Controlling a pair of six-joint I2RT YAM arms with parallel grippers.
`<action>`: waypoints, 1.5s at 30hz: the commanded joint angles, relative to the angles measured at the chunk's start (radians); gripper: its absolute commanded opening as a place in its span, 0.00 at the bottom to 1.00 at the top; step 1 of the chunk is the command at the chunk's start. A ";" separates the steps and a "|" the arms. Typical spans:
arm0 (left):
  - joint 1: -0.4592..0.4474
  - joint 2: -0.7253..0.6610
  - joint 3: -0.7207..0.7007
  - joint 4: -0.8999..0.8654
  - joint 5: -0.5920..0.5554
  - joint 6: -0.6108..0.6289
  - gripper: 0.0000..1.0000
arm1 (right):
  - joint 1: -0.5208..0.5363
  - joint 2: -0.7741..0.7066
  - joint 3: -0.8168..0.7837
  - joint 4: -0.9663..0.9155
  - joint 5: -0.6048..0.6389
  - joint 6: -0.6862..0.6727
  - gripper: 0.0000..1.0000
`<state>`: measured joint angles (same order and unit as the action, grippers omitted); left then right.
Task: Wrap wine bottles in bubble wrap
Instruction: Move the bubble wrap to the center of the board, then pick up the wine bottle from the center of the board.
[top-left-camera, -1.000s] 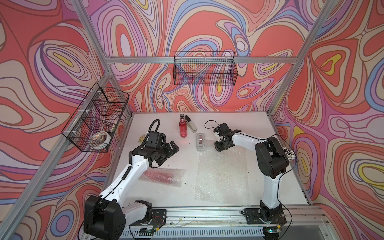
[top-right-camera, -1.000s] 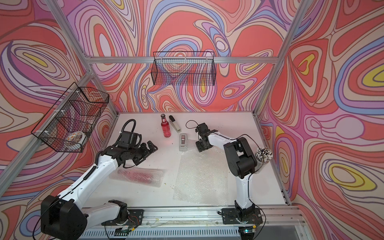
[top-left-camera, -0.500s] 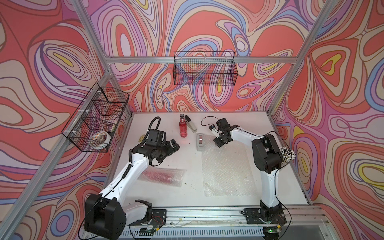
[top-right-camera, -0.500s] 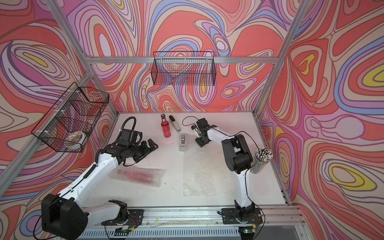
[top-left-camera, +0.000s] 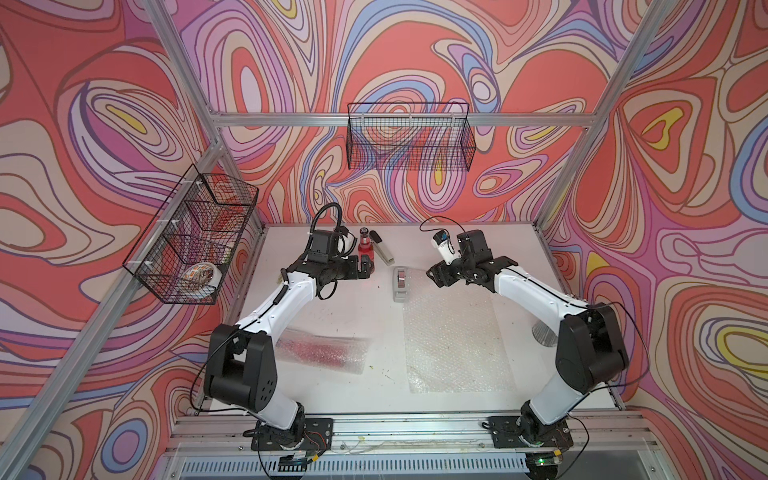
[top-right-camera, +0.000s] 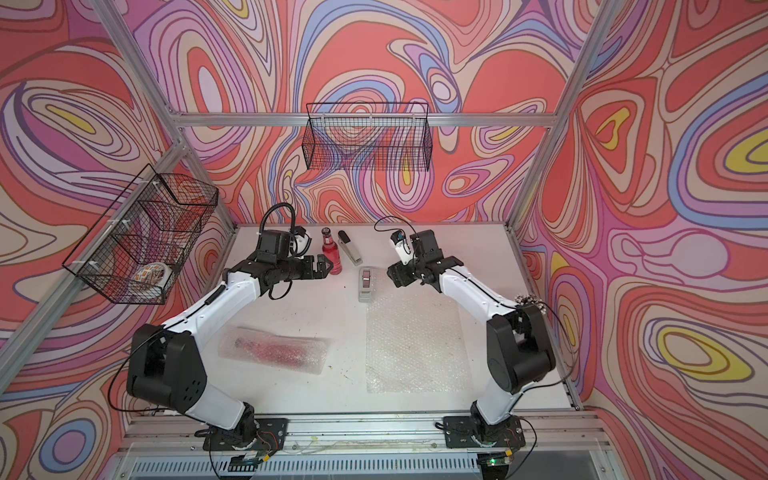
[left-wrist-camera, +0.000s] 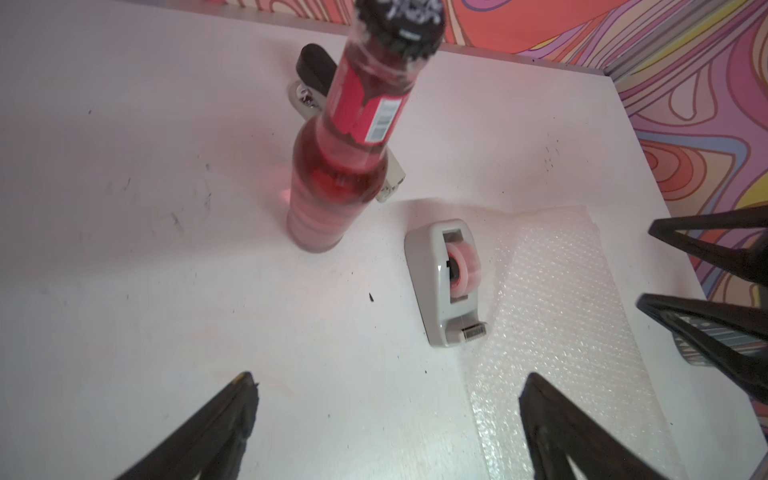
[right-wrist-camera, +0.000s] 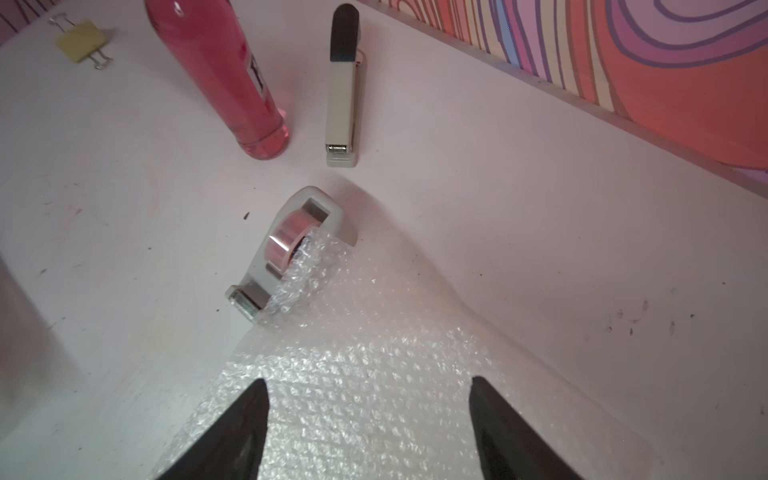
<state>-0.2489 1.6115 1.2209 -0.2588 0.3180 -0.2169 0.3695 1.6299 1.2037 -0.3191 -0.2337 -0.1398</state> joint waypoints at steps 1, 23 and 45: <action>0.026 0.081 0.044 0.123 0.038 0.194 0.99 | -0.013 -0.044 -0.097 0.138 -0.086 0.117 0.79; 0.112 0.389 0.127 0.486 0.320 0.496 0.97 | -0.034 -0.201 -0.315 0.380 -0.053 0.143 0.83; 0.149 0.523 0.152 0.766 0.476 0.344 0.87 | -0.038 -0.263 -0.312 0.367 -0.091 0.146 0.84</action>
<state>-0.1089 2.1082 1.3506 0.4397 0.7555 0.1410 0.3386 1.3907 0.8902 0.0521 -0.3084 -0.0013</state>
